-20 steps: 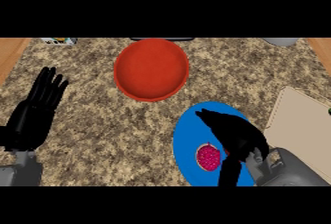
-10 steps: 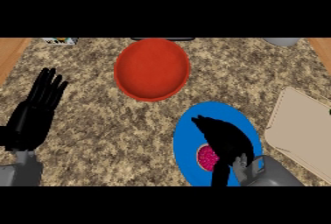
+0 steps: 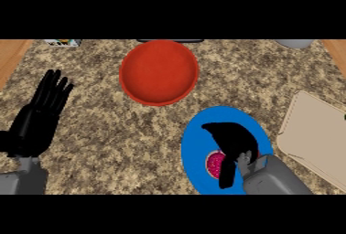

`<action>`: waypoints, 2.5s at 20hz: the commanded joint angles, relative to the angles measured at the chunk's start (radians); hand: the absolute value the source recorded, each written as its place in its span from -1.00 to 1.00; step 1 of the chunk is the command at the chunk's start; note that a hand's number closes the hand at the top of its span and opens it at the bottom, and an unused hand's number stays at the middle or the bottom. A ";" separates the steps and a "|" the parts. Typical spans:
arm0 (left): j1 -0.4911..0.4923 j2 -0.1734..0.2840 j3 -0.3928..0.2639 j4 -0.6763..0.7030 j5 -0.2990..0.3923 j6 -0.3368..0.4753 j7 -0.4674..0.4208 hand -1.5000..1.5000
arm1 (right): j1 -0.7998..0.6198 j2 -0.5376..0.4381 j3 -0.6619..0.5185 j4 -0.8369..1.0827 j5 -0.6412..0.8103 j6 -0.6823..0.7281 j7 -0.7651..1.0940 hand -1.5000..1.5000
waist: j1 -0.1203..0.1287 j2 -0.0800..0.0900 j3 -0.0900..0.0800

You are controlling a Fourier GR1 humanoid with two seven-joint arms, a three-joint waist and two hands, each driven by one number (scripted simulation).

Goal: Pick the cupcake from the plate and place it in the bowl

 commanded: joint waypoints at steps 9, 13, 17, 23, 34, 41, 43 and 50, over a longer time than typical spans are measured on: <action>0.043 -0.019 0.013 -0.094 0.007 0.005 0.065 0.00 | 0.023 0.011 0.065 -0.072 0.166 0.119 -0.074 1.00 | -0.001 -0.002 0.000; 0.020 0.000 0.052 0.014 0.013 -0.069 -0.011 0.00 | -0.010 0.001 0.008 -0.038 0.218 0.151 -0.175 1.00 | -0.002 0.000 0.000; -0.034 -0.005 0.050 0.061 -0.001 -0.045 -0.001 0.00 | -0.119 0.147 0.061 0.027 0.262 0.142 -0.124 1.00 | 0.002 0.002 0.000; -0.033 -0.057 -0.010 0.059 -0.052 -0.022 -0.042 0.00 | -0.286 0.265 0.276 0.219 0.216 -0.186 -0.187 1.00 | 0.050 0.010 0.000; -0.070 -0.044 0.005 0.039 -0.045 0.001 0.019 0.00 | -0.609 0.268 0.278 0.148 0.203 -0.423 0.188 1.00 | 0.020 -0.001 -0.001; -0.014 -0.012 0.034 0.011 -0.020 -0.037 0.024 0.00 | -0.734 0.258 0.069 0.201 0.272 -0.372 0.198 1.00 | 0.006 -0.001 0.000; -0.035 -0.031 0.033 -0.012 -0.026 0.003 0.041 0.00 | -0.723 0.268 0.055 0.210 0.309 -0.438 0.194 1.00 | 0.005 -0.001 0.000; -0.014 -0.031 0.041 0.013 -0.015 -0.036 0.008 0.00 | -0.796 0.264 -0.107 0.499 0.355 -0.593 0.010 1.00 | 0.017 0.006 0.000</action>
